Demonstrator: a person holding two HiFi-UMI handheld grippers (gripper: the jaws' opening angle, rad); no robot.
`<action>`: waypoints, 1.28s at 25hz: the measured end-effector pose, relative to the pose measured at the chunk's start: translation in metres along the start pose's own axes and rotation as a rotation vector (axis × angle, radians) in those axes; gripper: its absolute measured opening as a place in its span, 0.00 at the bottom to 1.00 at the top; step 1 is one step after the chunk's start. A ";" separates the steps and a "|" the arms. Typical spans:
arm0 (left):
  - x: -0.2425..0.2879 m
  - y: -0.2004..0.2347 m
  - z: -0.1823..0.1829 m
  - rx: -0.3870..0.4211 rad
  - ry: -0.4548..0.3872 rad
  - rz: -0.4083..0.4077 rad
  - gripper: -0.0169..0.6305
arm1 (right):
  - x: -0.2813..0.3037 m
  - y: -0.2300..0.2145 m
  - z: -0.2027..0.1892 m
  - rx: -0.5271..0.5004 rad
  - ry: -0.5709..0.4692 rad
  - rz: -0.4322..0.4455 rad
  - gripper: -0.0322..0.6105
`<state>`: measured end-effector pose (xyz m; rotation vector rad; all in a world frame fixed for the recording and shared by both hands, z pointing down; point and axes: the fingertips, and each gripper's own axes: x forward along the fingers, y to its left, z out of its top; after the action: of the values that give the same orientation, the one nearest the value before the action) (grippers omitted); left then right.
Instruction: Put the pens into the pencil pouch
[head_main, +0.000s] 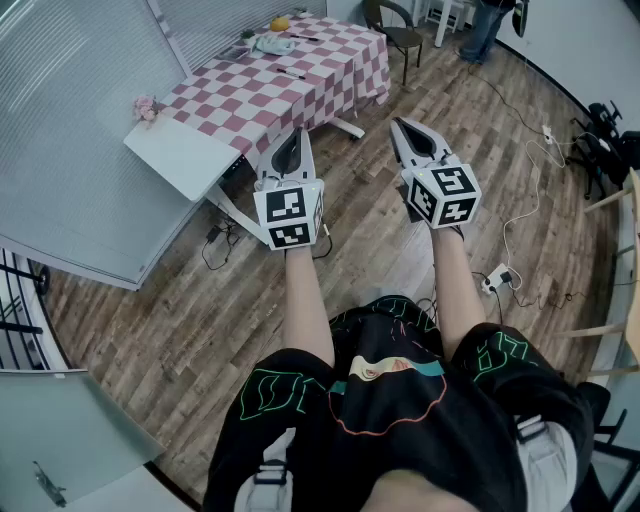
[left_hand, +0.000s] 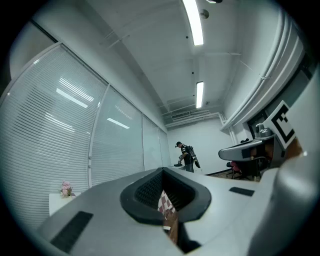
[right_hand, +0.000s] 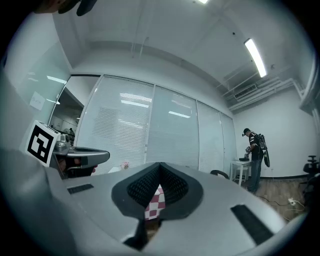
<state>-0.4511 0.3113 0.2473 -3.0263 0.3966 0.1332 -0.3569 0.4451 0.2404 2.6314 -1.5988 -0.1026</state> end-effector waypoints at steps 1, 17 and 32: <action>0.001 0.001 -0.001 0.017 0.015 0.005 0.02 | 0.001 -0.001 0.001 0.002 0.000 0.001 0.03; 0.054 0.015 -0.027 0.037 0.070 0.025 0.02 | 0.049 -0.039 -0.021 0.105 0.024 -0.014 0.03; 0.192 0.069 -0.082 -0.017 0.116 0.132 0.02 | 0.185 -0.132 -0.075 0.233 0.087 0.023 0.03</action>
<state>-0.2785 0.1886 0.3052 -3.0322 0.6076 -0.0309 -0.1491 0.3432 0.2994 2.7392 -1.7062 0.2088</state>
